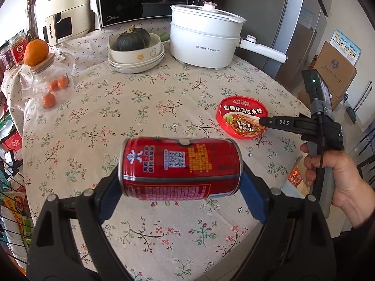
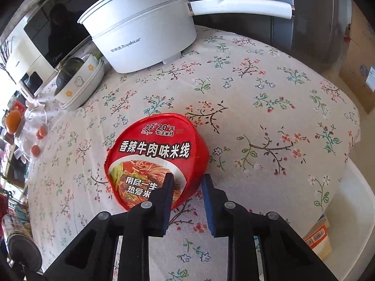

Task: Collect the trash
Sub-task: 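Carry the can and red lid over the bin and open both grippers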

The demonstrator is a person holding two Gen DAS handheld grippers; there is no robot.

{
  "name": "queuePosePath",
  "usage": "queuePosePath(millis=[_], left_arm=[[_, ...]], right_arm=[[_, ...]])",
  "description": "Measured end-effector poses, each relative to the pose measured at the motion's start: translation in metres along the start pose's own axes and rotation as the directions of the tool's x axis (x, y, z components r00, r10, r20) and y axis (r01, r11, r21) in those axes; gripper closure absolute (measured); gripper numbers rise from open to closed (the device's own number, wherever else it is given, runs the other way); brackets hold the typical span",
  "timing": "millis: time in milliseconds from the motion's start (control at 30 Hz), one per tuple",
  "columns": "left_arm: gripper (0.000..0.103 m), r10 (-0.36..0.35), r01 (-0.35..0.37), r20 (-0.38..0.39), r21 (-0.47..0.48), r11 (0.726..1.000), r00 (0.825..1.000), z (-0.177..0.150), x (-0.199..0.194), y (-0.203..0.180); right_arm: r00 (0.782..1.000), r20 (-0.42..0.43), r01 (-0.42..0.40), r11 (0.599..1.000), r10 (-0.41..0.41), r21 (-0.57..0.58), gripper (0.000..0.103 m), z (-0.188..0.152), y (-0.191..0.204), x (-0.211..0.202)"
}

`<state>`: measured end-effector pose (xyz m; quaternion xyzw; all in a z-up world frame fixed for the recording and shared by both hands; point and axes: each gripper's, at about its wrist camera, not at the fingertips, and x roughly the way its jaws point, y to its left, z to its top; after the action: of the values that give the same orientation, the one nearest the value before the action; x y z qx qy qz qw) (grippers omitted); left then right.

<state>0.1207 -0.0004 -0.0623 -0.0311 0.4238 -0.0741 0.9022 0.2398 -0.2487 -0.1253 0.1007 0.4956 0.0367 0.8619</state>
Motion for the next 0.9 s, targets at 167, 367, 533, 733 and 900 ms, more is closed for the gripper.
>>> queuePosePath(millis=[167,367,533,733,900], left_arm=[[0.013,-0.004,0.004,0.009,-0.007,1.000,1.000,-0.002,-0.004,0.003],[0.013,-0.024,0.024,0.030,-0.006,1.000,0.999,-0.001,-0.010,-0.003],[0.013,-0.058,0.058,0.035,0.001,0.998,0.998,0.001,-0.013,-0.015],[0.013,-0.093,0.092,0.051,0.023,0.996,0.994,0.004,-0.015,-0.039],[0.013,-0.130,0.127,0.046,0.061,0.990,0.990,0.003,-0.011,-0.070]], right_arm=[[0.999,0.023,-0.035,0.999,0.036,-0.024,0.088,0.001,0.002,-0.026],[0.998,0.058,-0.036,0.999,0.038,-0.040,0.089,-0.003,-0.006,-0.062],[0.996,0.094,0.000,0.999,0.004,-0.034,0.089,-0.008,-0.030,-0.098],[0.989,0.139,0.043,0.999,-0.044,0.009,0.089,-0.020,-0.078,-0.141],[0.988,0.126,0.079,0.995,-0.087,0.067,0.089,-0.038,-0.126,-0.157]])
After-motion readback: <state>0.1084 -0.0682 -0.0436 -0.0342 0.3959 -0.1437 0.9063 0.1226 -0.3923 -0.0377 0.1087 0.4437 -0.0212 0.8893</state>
